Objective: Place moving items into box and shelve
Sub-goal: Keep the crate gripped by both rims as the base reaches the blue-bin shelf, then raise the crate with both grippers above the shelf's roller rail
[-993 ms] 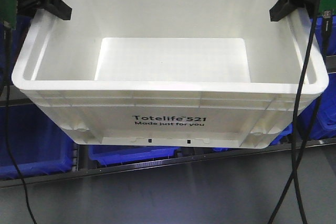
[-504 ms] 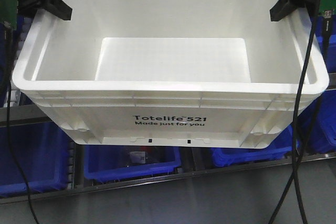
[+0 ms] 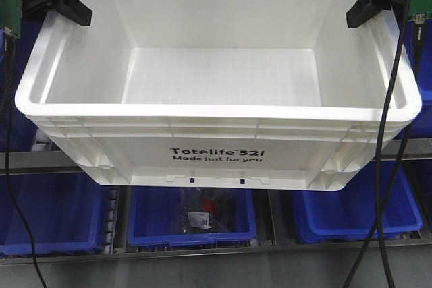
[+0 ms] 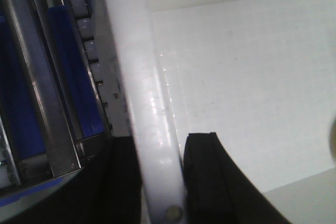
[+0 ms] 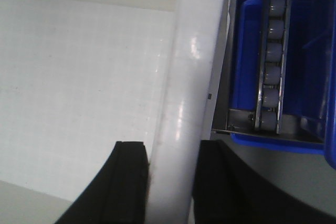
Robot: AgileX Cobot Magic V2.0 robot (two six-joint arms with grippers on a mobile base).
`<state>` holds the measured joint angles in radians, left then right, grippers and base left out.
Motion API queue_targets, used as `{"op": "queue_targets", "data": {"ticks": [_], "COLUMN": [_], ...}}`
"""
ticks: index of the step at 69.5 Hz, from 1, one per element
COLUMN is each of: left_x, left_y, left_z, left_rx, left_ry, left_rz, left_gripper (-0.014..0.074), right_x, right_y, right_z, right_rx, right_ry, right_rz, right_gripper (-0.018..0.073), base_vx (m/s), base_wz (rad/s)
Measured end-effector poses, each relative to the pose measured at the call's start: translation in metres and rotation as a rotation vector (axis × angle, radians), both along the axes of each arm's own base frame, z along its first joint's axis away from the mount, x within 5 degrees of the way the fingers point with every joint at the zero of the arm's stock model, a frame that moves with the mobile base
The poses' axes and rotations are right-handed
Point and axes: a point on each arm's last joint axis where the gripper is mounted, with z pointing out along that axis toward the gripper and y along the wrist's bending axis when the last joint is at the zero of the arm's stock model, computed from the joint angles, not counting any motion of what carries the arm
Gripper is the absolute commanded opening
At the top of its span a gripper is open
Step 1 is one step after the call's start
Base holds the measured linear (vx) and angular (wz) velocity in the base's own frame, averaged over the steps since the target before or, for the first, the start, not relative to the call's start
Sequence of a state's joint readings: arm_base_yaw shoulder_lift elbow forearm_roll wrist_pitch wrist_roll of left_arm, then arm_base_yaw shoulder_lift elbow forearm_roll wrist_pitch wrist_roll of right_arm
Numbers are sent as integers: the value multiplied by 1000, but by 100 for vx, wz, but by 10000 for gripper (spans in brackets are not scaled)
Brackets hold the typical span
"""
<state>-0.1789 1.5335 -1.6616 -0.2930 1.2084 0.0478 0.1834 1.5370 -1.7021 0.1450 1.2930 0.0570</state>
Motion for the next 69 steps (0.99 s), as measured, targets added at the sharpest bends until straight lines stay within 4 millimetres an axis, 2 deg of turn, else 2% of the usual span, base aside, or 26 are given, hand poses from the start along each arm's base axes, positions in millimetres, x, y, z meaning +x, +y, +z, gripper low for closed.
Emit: {"op": "queue_targets", "data": {"ticks": [69], "left_x": [0], "left_y": [0], "left_z": [0], "left_rx": [0], "left_ry": [0], "left_rz": [0], "left_gripper": [-4], "right_x": [0], "right_y": [0], "right_z": [0], "right_rx": [0], "right_ry": [0], "right_rz": [0], "right_gripper": [-4], "base_vx": [1], "base_wz": [2]}}
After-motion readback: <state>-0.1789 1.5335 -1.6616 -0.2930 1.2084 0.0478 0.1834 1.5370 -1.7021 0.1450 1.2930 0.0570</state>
